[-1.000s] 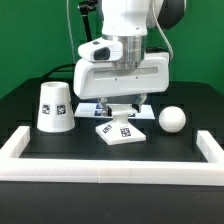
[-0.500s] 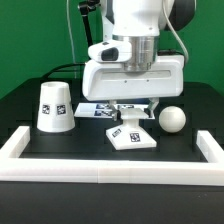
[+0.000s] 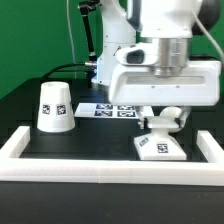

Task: Assemble lamp

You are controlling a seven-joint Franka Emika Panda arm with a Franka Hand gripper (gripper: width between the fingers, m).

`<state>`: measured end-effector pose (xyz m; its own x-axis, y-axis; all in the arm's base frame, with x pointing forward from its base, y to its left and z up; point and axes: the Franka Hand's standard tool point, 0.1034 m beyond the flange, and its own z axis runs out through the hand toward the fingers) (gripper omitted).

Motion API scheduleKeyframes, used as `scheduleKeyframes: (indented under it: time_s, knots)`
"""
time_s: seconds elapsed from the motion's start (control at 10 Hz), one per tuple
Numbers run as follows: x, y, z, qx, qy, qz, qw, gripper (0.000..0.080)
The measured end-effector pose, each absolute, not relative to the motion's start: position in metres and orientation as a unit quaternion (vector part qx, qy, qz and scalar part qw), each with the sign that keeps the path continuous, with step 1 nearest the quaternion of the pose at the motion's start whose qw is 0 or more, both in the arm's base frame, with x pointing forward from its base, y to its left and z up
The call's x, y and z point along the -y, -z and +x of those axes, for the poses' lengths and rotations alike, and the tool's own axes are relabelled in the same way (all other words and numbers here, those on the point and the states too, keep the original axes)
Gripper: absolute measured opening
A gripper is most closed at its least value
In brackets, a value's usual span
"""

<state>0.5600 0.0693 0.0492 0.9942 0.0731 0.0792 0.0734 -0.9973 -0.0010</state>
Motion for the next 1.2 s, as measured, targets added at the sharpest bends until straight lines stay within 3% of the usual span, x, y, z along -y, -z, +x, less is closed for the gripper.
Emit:
scheduleKeyframes:
  time_s: [0.5, 1.2]
  knots:
    - [-0.088, -0.05, 0.609, 0.009, 0.068, -0.998, 0.01, 0.0535]
    - [-0.1, -0.051, 0.618, 0.022, 0.068, -0.997, 0.011, 0.0535]
